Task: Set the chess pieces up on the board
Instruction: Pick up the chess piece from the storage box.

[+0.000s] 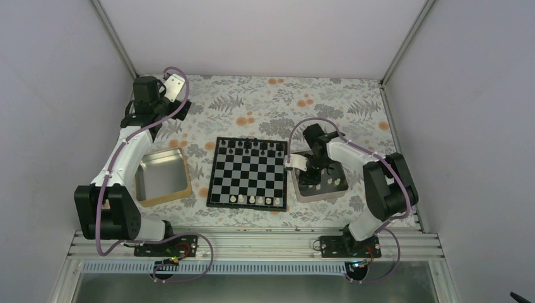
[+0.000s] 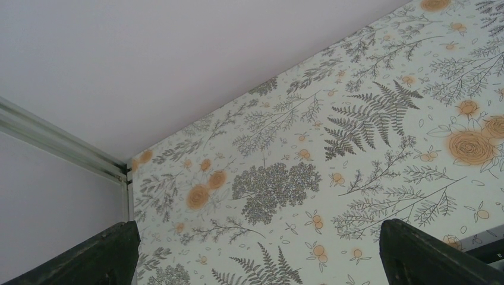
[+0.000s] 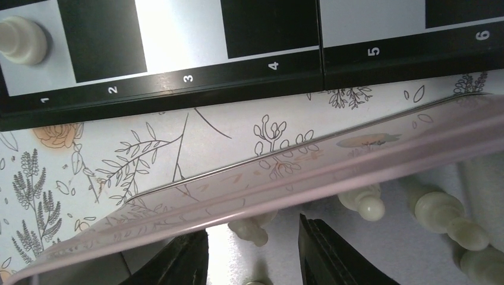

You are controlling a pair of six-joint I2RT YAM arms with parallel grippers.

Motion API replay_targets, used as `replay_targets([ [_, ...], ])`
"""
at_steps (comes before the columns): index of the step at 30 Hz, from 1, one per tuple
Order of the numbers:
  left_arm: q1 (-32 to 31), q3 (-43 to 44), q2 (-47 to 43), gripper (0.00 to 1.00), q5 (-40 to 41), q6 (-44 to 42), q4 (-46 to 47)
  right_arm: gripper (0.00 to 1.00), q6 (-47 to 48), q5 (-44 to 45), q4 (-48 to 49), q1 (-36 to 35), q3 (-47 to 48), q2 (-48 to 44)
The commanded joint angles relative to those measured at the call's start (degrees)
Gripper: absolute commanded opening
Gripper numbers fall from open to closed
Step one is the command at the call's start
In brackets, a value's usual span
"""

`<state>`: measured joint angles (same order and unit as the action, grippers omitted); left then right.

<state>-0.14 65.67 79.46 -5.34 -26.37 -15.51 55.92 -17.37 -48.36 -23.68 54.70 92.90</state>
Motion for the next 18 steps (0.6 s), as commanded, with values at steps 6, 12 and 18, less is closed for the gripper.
replay_targets([
  [6,0.1,1.1,0.6,1.00,0.2,-0.3,-0.1,0.43,0.3,-1.2,1.4,-1.2,1.4,1.6],
  [12,0.1,1.2,0.7,1.00,0.3,-0.3,-0.1,0.34,0.5,-1.0,1.3,-1.7,2.2,2.0],
  [18,0.1,1.4,1.0,1.00,0.2,-0.3,-0.2,0.18,-0.1,0.8,0.9,-1.8,2.0,3.4],
])
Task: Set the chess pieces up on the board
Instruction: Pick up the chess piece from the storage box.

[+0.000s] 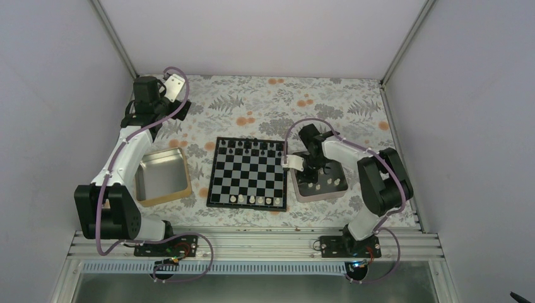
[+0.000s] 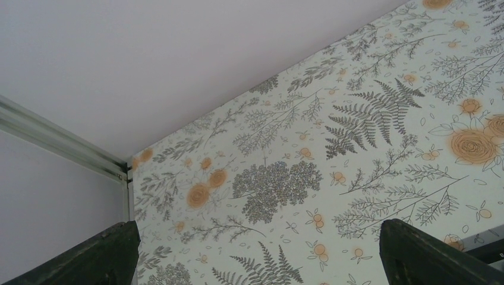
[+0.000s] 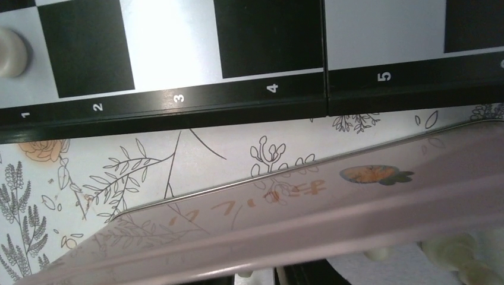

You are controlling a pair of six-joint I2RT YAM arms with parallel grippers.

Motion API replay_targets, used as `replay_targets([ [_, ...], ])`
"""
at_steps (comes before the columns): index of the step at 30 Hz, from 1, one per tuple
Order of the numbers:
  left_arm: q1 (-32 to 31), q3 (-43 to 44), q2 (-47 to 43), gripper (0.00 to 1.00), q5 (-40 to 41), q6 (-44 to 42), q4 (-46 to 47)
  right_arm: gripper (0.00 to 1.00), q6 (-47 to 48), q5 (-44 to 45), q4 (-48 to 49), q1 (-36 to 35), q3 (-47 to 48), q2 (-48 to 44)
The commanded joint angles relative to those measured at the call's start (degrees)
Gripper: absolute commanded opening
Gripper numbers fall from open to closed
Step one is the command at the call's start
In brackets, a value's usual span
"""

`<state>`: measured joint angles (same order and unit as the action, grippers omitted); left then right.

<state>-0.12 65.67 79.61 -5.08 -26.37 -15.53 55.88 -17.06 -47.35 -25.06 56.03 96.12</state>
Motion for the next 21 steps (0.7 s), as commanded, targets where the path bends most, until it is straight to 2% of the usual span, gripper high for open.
replay_targets([
  [1,0.1,1.5,1.0,1.00,0.0,-0.3,-0.2,0.17,-0.2,1.0,-0.1,-0.4,0.5,-0.2],
  [12,0.1,1.5,0.5,1.00,-0.8,-0.2,-0.2,0.12,-1.9,7.7,-5.4,0.3,3.3,-8.2],
  [21,0.0,1.8,-0.2,1.00,-2.1,-0.1,-0.8,0.13,-3.9,10.4,-12.5,-2.8,13.7,-8.0],
])
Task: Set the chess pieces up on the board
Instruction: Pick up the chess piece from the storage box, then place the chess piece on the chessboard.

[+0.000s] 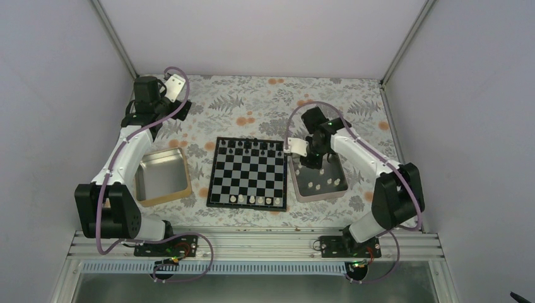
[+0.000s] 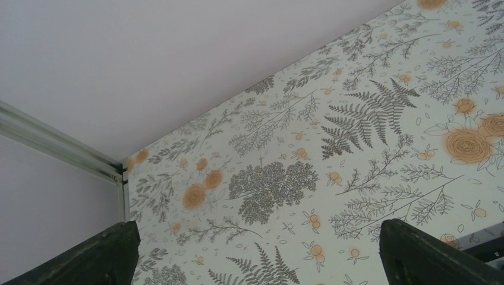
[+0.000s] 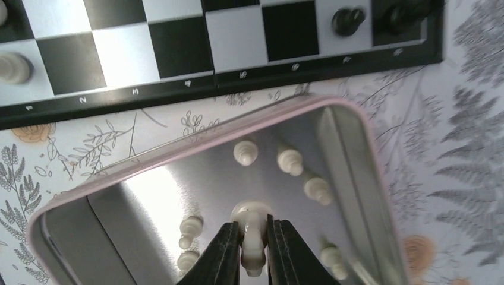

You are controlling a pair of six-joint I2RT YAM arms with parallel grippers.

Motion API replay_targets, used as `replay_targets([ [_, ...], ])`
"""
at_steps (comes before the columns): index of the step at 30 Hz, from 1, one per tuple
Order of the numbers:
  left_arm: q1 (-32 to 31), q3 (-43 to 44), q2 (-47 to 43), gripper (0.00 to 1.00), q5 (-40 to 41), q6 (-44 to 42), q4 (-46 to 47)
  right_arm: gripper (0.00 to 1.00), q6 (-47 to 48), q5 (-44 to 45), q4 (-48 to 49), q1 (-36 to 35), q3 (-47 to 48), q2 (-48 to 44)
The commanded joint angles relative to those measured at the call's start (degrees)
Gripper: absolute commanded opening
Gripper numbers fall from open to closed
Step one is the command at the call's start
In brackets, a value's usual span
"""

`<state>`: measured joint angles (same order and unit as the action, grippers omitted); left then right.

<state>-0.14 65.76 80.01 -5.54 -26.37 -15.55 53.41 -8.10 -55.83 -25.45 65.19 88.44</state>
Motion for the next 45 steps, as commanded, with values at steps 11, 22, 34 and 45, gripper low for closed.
replay_targets([
  [11,-0.1,1.3,-2.9,1.00,-2.7,-0.2,-1.4,0.14,-3.5,0.6,-6.2,-17.8,22.9,11.8],
  [22,-0.2,2.1,-4.4,1.00,-4.6,0.0,-3.0,0.14,-2.9,-3.3,-7.0,-30.1,38.3,26.6],
  [34,-0.2,0.7,-4.4,1.00,-6.0,-0.3,-2.0,0.16,-3.9,-5.2,-8.6,-35.8,46.2,36.9],
  [45,-0.1,0.7,-4.2,1.00,-6.6,-0.3,-2.1,0.17,-3.2,-6.8,-10.4,-37.6,44.6,38.4],
])
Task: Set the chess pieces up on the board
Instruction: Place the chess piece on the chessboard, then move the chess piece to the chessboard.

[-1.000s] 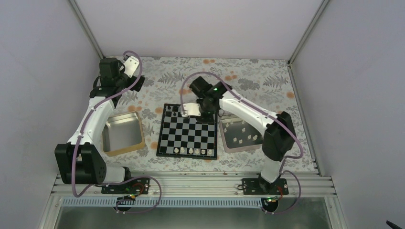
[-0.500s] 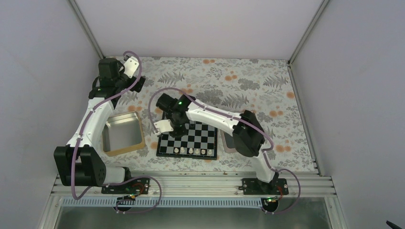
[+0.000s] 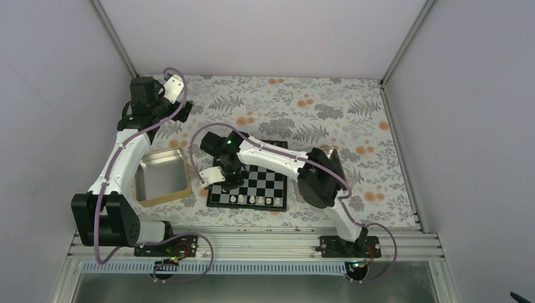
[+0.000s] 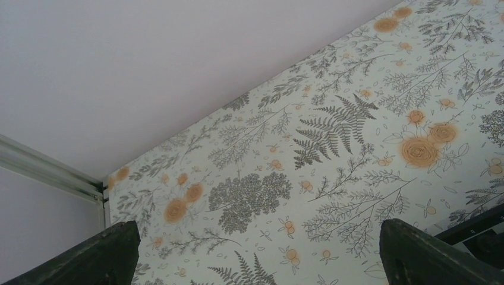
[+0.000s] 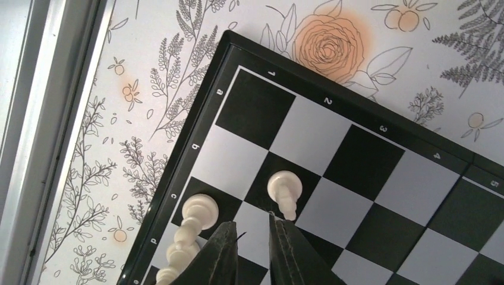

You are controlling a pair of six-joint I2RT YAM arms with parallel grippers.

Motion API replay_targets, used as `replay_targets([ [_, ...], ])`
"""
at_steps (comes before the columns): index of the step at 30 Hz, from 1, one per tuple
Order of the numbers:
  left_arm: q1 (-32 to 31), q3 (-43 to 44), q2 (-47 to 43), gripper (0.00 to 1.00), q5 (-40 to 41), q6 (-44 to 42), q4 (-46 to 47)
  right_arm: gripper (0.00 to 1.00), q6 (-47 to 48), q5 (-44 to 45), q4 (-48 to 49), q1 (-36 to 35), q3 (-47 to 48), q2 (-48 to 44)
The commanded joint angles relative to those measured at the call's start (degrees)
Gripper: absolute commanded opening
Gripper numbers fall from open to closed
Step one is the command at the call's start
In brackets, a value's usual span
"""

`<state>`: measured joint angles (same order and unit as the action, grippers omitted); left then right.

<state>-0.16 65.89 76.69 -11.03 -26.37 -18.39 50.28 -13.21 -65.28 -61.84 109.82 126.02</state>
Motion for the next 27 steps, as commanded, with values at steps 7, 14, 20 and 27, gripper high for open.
replay_targets([
  [7,-0.1,0.6,-1.6,1.00,-0.9,-0.3,0.9,0.18,-0.8,-0.3,1.8,-1.1,-0.9,-0.4],
  [14,-0.1,-0.1,-2.0,1.00,-0.2,-0.1,1.5,0.14,-3.0,3.1,6.9,0.2,-2.4,-1.2],
  [20,-0.1,-0.1,-2.0,1.00,-0.1,-0.1,1.6,0.08,-3.9,3.1,7.5,2.2,-1.1,-0.6],
  [27,-0.1,-0.4,-2.0,1.00,-0.1,-0.2,1.8,0.13,-3.9,1.6,4.7,2.9,0.3,1.1],
])
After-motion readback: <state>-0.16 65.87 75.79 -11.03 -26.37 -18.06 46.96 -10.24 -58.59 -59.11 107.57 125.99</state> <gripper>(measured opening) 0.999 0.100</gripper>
